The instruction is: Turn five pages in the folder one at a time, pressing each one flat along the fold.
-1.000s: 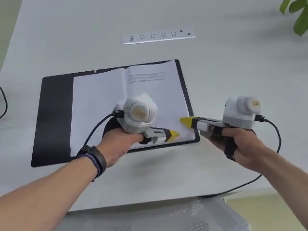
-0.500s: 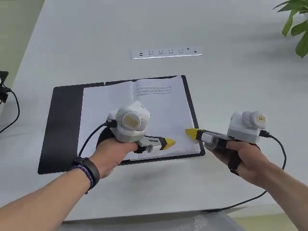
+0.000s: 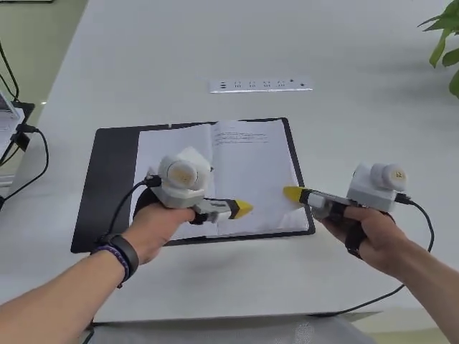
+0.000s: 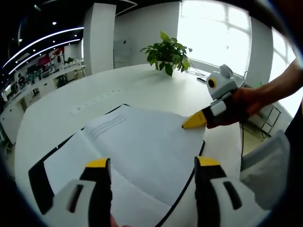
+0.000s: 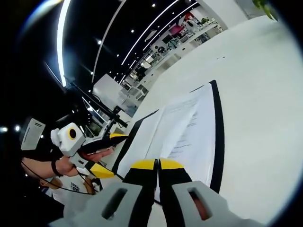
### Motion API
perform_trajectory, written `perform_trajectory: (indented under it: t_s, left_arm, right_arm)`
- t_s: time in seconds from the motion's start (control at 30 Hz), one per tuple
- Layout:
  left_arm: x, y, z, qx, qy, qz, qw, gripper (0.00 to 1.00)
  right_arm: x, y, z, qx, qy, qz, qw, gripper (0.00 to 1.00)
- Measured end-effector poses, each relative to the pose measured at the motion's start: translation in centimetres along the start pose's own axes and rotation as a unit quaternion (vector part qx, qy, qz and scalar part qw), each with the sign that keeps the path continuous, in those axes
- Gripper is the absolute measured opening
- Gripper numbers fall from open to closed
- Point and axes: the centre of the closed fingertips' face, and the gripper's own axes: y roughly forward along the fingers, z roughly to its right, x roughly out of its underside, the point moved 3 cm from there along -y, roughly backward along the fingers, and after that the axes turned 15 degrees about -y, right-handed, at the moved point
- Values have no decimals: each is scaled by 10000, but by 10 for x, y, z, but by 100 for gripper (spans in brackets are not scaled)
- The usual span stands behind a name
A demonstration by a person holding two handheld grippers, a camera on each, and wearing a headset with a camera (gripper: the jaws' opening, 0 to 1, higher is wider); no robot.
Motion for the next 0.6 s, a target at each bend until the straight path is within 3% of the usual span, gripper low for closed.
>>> perform_trajectory:
  t_s: [0.6]
  left_arm:
    - [14,-66,-43,-409,-337,316,9981,73]
  right_arm:
    - [-26,39,-55,-583,-347,123,9976,0]
